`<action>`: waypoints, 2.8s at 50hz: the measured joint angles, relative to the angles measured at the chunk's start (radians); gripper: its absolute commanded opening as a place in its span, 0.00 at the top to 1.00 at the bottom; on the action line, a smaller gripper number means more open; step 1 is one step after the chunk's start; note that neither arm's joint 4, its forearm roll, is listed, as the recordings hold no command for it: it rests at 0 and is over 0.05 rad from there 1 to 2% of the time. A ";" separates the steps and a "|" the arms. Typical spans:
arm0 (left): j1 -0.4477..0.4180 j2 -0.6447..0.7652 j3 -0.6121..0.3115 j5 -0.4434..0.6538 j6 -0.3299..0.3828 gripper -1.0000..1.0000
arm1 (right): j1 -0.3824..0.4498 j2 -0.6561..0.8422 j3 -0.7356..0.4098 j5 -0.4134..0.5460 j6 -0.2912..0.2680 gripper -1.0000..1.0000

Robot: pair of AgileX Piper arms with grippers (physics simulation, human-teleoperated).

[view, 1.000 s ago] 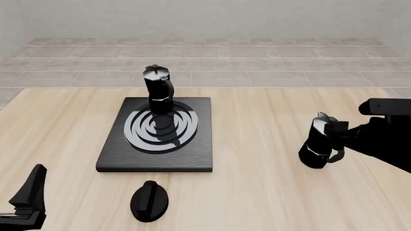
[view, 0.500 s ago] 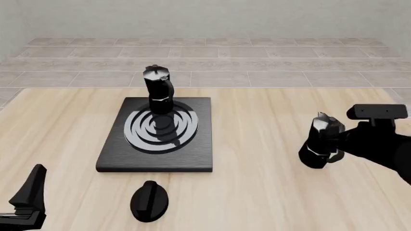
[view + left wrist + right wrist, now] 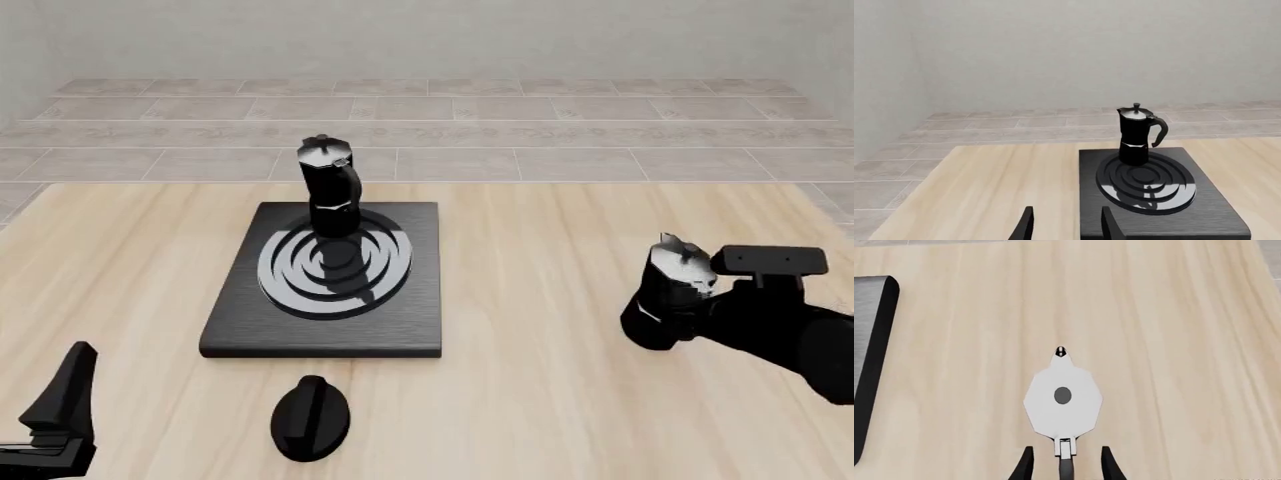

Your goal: Put both moka pots on the stove.

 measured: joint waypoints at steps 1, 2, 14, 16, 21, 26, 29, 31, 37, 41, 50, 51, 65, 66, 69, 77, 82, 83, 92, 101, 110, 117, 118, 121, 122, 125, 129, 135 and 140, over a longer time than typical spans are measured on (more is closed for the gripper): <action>0.000 0.000 0.000 0.000 0.000 0.00 | -0.001 0.004 0.001 -0.004 0.000 0.00; 0.000 0.000 0.000 0.001 0.001 0.00 | -0.002 0.008 0.002 -0.008 0.000 0.00; -0.001 0.000 0.000 0.001 0.005 0.00 | -0.005 0.064 0.015 -0.058 0.000 1.00; 0.000 0.000 0.001 0.001 0.005 0.00 | -0.009 0.070 0.016 -0.068 -0.008 1.00; 0.000 0.000 0.002 0.000 0.006 0.00 | -0.007 0.071 0.024 -0.087 -0.024 1.00; 0.000 0.000 0.003 0.000 0.006 0.00 | -0.005 0.065 0.037 -0.102 -0.047 1.00; 0.000 0.000 0.003 0.000 0.006 0.00 | -0.004 0.056 0.046 -0.109 -0.062 1.00; 0.000 0.000 0.003 0.000 0.006 0.00 | -0.003 0.048 0.052 -0.114 -0.074 1.00; 0.001 0.000 0.002 0.000 0.005 0.00 | 0.002 0.019 0.059 -0.117 -0.101 1.00; 0.002 0.000 0.002 0.000 0.005 0.00 | 0.010 -0.011 0.056 -0.104 -0.115 1.00; 0.003 0.000 0.003 -0.001 0.005 0.00 | 0.045 -0.089 0.027 -0.054 -0.135 1.00; 0.003 0.000 0.003 -0.001 0.005 0.00 | 0.050 -0.096 0.023 -0.050 -0.136 1.00; 0.005 0.000 0.002 -0.001 0.003 0.00 | 0.151 -0.148 -0.025 -0.032 -0.128 1.00; 0.006 0.000 0.002 -0.001 0.003 0.00 | 0.160 -0.149 -0.028 -0.033 -0.126 1.00; 0.006 0.000 0.002 -0.001 0.003 0.00 | 0.188 -0.148 -0.040 -0.040 -0.122 1.00; 0.007 0.000 0.001 0.000 0.002 0.00 | 0.273 -0.116 -0.080 -0.074 -0.110 1.00; 0.008 0.000 0.002 -0.001 0.002 0.00 | 0.329 -0.078 -0.112 -0.101 -0.103 1.00; 0.008 0.000 0.002 -0.001 0.001 0.00 | 0.340 -0.070 -0.120 -0.106 -0.101 1.00; 0.008 0.000 0.002 -0.001 0.002 0.00 | 0.429 0.010 -0.201 -0.135 -0.090 1.00; 0.009 0.000 0.001 -0.001 0.004 0.00 | 0.501 0.082 -0.290 -0.146 -0.092 1.00; 0.009 0.000 0.001 -0.002 0.006 0.00 | 0.564 0.151 -0.364 -0.149 -0.099 1.00; 0.011 0.000 0.000 -0.001 0.006 0.00 | 0.613 0.191 -0.405 -0.150 -0.102 1.00; 0.011 0.000 0.000 0.000 0.006 0.00 | 0.619 0.195 -0.409 -0.150 -0.102 1.00; 0.012 0.000 0.000 -0.001 0.006 0.00 | 0.639 0.205 -0.419 -0.150 -0.103 1.00; 0.012 0.000 0.000 -0.001 0.006 0.00 | 0.645 0.208 -0.422 -0.150 -0.103 1.00; 0.012 0.000 0.001 -0.001 0.006 0.00 | 0.662 0.216 -0.431 -0.150 -0.102 1.00; 0.012 0.000 0.002 -0.002 0.005 0.00 | 0.681 0.223 -0.439 -0.151 -0.101 1.00; 0.013 0.000 0.003 -0.003 0.004 0.00 | 0.707 0.229 -0.446 -0.152 -0.100 1.00; 0.013 0.000 0.002 -0.002 0.004 0.00 | 0.726 0.231 -0.450 -0.154 -0.099 1.00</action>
